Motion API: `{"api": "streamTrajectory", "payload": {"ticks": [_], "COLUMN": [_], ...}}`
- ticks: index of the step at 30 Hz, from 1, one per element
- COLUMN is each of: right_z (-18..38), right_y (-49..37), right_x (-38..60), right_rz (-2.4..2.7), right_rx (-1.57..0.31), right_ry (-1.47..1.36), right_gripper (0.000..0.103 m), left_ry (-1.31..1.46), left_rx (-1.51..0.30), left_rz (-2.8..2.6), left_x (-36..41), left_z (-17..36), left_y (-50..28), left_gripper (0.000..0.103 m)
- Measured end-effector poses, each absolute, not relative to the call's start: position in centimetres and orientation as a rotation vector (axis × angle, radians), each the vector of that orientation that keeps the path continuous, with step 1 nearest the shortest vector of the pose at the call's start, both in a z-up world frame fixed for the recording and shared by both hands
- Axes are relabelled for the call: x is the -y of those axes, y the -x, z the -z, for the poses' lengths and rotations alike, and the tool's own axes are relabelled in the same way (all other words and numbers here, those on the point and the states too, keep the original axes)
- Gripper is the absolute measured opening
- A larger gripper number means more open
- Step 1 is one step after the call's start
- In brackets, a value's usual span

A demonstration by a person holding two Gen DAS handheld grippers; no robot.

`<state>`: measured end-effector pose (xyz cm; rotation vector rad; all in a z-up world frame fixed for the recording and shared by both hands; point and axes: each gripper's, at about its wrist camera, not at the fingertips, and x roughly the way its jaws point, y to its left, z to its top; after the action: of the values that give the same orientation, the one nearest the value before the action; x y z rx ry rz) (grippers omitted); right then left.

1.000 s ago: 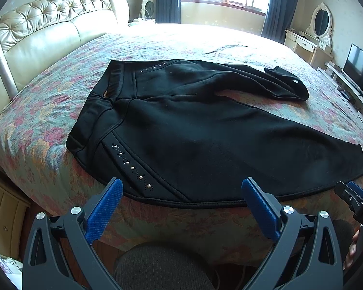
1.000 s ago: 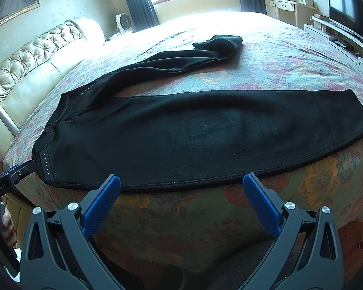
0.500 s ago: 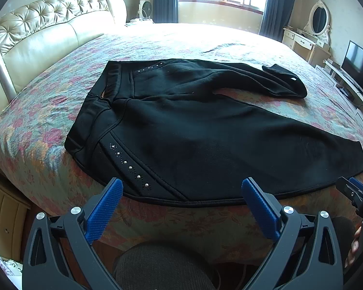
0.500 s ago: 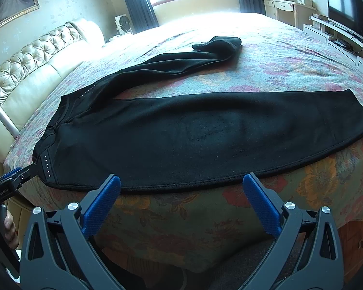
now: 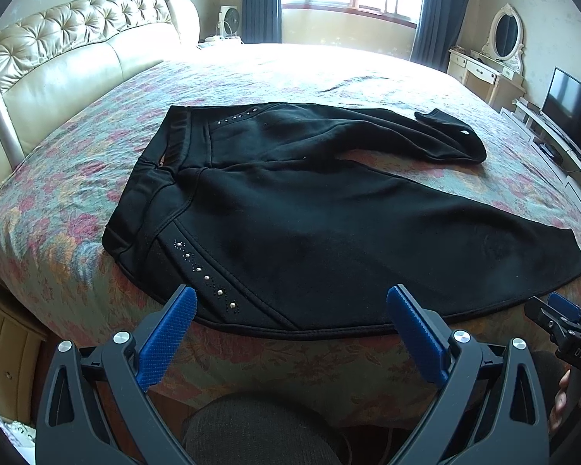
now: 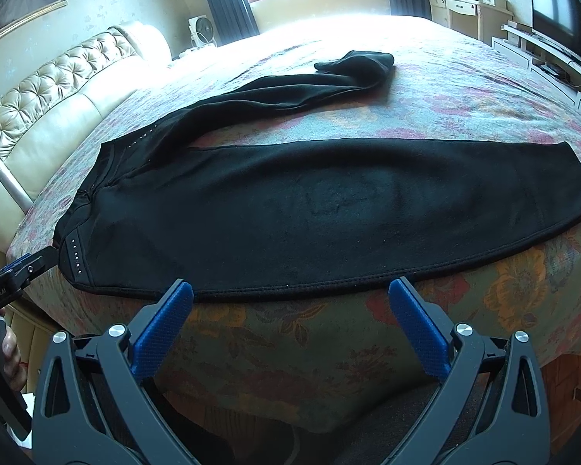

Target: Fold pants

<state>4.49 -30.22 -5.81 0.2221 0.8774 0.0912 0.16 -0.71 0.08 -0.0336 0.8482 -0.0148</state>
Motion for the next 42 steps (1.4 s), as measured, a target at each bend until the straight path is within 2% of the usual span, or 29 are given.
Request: {"api": "streamTrajectory", "payload": {"ticks": [7,10,11,14,18,25,31,32,33,34,36,39,42], "right_z": [5.9,6.0,6.0,5.9,5.8,5.6,6.4,6.6,6.8,6.9,7.0,5.4,2.9], "right_y": [-5.8,-7.2,-7.7,-9.3,-11.6,-14.9,-17.4,-17.9,-18.4,-18.9,-20.1,-23.2,-29.1], "right_x": [30.0,29.2,28.9,27.5,25.4,22.7,23.3,23.5,23.7,23.9,24.3,25.1,25.9], "right_rz": [-0.104,-0.139,-0.151,-0.192,-0.249,-0.324,-0.320,-0.317,-0.312,-0.311,-0.316,-0.364,-0.463], "right_rx": [-0.895,-0.909,-0.911,-0.915,-0.916,-0.923,-0.936,-0.940,-0.944,-0.946,-0.948,-0.905,-0.859], "right_ry": [-0.218,-0.225,-0.226,-0.231,-0.225,-0.193,-0.199,-0.200,-0.202,-0.206,-0.204,-0.192,-0.160], "right_gripper": [0.101,0.101,0.101,0.101,0.101,0.101,0.101,0.101,0.101,0.101,0.101,0.101,0.101], "left_ry": [0.141,0.169,0.161,0.073,0.107,0.235,0.346,0.405,0.481,0.567,0.597,0.471,0.453], "left_rx": [-0.951,-0.879,-0.854,-0.962,-0.920,-1.062,-1.027,-1.013,-1.001,-1.013,-1.036,-1.029,-1.005], "left_rz": [0.188,0.119,0.104,0.050,-0.034,-0.002,0.140,0.192,0.247,0.292,0.282,0.271,0.260], "left_x": [-3.5,-7.7,-9.2,-13.2,-19.4,-24.3,-24.5,-24.6,-24.9,-25.3,-25.4,-24.0,-23.4], "left_z": [0.6,-1.1,-1.7,-1.4,-1.5,4.3,6.9,7.1,7.4,8.1,8.6,7.8,6.8], "left_y": [-3.7,-6.3,-7.6,-13.1,-19.9,-31.4,-35.7,-35.7,-35.7,-35.9,-36.1,-35.7,-35.4], "left_gripper": [0.098,0.098,0.098,0.098,0.098,0.098,0.097,0.088,0.065,0.008,0.008,0.008,0.007]}}
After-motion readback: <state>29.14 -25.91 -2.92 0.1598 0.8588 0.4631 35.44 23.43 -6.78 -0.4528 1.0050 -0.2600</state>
